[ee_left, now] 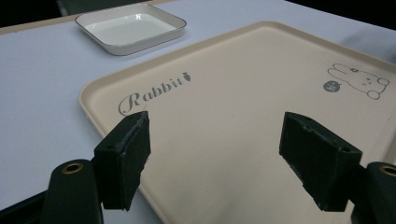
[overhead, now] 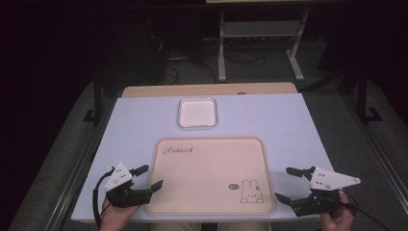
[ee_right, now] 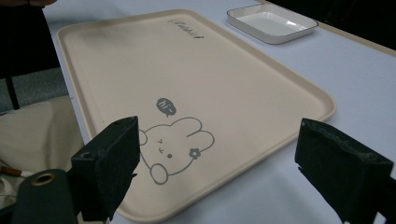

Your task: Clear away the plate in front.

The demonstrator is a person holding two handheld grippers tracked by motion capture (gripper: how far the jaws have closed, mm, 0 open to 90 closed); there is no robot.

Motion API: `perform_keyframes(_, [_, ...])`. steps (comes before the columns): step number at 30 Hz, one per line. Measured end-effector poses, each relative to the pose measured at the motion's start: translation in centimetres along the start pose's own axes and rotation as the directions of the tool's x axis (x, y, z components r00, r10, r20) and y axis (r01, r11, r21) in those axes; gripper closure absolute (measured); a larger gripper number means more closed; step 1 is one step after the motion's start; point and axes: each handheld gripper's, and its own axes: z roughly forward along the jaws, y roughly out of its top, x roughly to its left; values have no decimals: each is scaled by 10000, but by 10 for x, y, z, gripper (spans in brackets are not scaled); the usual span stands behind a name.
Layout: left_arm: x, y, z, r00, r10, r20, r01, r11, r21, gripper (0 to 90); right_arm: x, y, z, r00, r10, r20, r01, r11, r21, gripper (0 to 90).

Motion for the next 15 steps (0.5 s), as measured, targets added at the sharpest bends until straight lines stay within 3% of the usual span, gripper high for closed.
perform_keyframes(15, [2, -1, 1, 9997, -220, 53, 219, 9996, 153, 244, 0, 0, 0, 10000, 9, -9, -9, 10000, 44, 131])
